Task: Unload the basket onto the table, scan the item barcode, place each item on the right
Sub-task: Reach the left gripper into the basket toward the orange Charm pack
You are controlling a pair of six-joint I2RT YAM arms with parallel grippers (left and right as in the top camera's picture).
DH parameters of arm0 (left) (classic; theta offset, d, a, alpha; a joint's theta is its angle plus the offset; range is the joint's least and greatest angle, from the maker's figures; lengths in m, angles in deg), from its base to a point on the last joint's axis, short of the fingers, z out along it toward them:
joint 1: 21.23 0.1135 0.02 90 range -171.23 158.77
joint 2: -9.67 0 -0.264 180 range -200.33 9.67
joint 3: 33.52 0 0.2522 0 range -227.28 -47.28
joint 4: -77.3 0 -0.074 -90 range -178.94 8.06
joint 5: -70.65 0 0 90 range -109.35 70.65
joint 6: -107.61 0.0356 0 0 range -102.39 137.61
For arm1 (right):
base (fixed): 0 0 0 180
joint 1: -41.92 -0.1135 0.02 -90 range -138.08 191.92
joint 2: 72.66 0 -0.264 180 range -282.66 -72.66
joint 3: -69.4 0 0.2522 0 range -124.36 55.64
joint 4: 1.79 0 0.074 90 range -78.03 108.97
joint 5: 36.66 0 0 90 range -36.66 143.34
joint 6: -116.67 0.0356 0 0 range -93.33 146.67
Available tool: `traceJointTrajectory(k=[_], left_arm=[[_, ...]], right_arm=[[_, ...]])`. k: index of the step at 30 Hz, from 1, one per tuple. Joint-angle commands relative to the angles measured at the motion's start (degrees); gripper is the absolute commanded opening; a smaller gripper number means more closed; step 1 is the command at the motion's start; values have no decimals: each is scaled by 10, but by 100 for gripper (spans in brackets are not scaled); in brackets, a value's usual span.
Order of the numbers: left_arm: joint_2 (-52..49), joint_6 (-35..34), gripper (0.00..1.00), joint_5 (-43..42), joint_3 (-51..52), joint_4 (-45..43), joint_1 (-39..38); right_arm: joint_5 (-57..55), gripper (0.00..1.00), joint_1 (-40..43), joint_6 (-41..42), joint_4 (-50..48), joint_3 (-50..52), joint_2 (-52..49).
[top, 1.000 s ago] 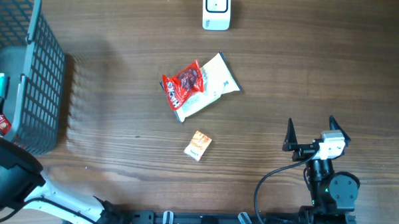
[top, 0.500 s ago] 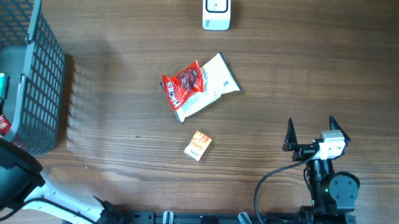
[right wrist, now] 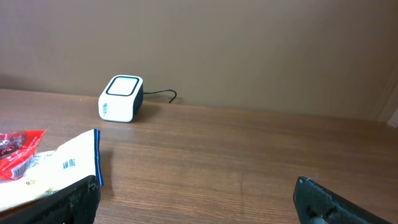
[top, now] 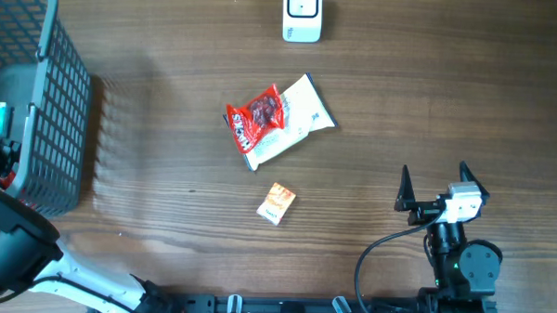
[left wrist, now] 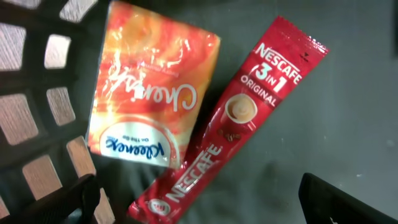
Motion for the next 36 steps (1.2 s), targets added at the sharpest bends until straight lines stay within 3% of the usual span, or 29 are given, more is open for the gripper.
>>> traceJointTrajectory(k=[1, 13, 20, 24, 28, 29, 32, 36], left_arm=[[-9, 28, 98, 52, 21, -10, 8], [-9, 29, 98, 65, 68, -97, 8], [-9, 31, 89, 65, 68, -117, 9], [-9, 31, 68, 65, 68, -120, 8], [-9, 31, 35, 65, 68, -118, 8], [-9, 31, 18, 63, 68, -116, 8], [-9, 31, 4, 37, 68, -113, 8], [-9, 36, 4, -13, 68, -111, 8]], right_arm=[[-10, 100, 4, 9, -1, 0, 2], [-10, 100, 4, 9, -1, 0, 2], [-10, 100, 4, 9, -1, 0, 2], [-10, 100, 4, 9, -1, 0, 2], [-10, 100, 4, 9, -1, 0, 2], [-10, 100, 4, 9, -1, 0, 2], [-10, 100, 4, 9, -1, 0, 2], [-10, 100, 3, 9, -1, 0, 2]])
